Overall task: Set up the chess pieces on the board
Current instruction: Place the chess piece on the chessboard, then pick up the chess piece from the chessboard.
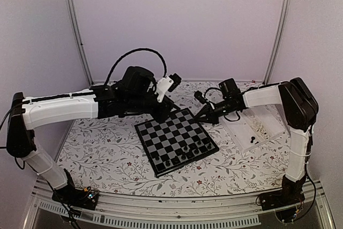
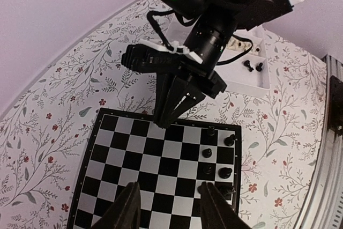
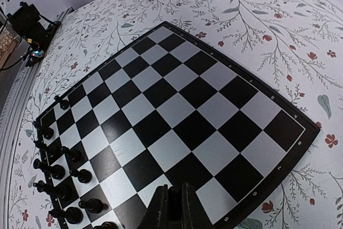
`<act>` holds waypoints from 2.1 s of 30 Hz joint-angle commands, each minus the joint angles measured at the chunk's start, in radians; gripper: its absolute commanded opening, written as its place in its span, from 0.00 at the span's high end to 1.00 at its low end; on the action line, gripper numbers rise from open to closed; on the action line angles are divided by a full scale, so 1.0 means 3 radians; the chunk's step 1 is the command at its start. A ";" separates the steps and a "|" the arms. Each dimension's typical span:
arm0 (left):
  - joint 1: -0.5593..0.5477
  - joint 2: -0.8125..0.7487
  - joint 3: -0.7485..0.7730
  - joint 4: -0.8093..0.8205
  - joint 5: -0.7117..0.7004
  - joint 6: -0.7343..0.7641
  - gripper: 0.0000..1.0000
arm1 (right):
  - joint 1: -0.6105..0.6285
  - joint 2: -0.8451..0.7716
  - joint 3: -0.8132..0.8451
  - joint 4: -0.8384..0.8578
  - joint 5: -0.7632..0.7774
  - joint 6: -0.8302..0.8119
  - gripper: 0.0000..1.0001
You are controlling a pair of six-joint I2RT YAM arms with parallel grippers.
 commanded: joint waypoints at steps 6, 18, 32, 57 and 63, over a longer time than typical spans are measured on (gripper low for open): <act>0.0064 -0.0170 -0.0137 0.0003 -0.0190 -0.0075 0.60 | 0.0058 0.0418 0.0241 0.0068 0.0202 0.0301 0.89; 0.0075 -0.0218 -0.0283 0.0080 -0.0194 -0.0088 0.60 | 0.0068 0.0560 0.0197 -0.0041 0.0154 0.0305 0.76; 0.0175 0.0420 0.0003 -0.0015 0.0105 -0.0279 0.59 | -0.0115 -0.0459 0.0098 -0.0492 -0.0050 0.0285 0.51; 0.0168 0.2331 0.1902 -0.0585 0.0302 0.0012 0.62 | -0.1220 -0.1417 -0.0441 -0.0449 -0.0207 0.0313 0.45; 0.0152 0.2498 0.2060 -0.0670 0.0315 0.0037 0.65 | -0.1219 -0.1361 -0.0427 -0.0465 -0.0207 0.0300 0.45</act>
